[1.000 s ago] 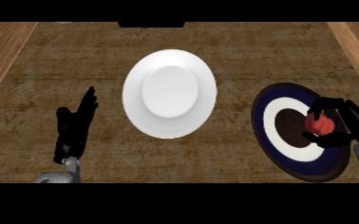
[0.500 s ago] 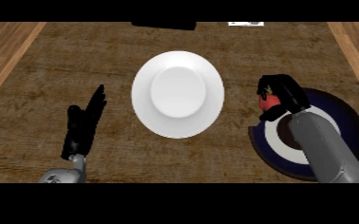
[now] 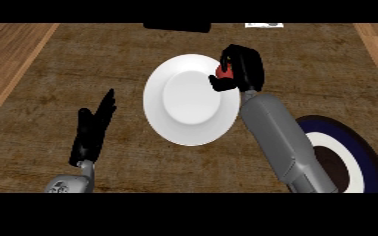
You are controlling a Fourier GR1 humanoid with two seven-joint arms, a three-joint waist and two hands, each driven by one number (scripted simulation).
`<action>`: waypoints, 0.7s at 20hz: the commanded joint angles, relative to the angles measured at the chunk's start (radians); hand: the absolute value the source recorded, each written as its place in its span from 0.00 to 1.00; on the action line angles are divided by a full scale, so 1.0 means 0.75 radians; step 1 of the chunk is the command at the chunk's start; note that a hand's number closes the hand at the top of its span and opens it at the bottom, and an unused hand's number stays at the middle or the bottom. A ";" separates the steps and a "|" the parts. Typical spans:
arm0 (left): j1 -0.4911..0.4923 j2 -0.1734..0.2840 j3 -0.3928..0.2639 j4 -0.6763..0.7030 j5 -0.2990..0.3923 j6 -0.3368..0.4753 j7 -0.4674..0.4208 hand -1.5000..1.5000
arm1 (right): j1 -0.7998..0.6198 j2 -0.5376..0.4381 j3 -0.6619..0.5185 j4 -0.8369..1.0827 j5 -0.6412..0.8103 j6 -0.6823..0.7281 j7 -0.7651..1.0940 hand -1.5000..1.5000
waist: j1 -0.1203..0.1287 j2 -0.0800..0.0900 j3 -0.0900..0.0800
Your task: Pick the bell pepper from the plate and place it in the plate
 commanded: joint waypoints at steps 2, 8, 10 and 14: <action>0.002 0.006 0.013 0.024 -0.004 0.006 -0.018 0.50 | -0.160 0.040 0.116 0.005 0.128 -0.132 0.525 1.00 | -0.005 0.007 0.007; -0.044 -0.019 -0.001 0.028 -0.013 0.015 -0.018 0.50 | -0.357 0.041 0.378 0.038 0.199 -0.105 1.134 1.00 | 0.011 0.030 0.014; -0.047 -0.027 0.005 0.032 -0.009 0.021 -0.022 0.50 | -0.377 0.042 0.501 0.017 0.199 -0.092 1.322 1.00 | -0.003 0.033 0.016; -0.058 -0.032 0.018 0.016 -0.012 0.039 0.003 0.50 | -0.443 0.042 0.636 0.044 0.091 -0.031 1.465 1.00 | -0.030 0.047 0.018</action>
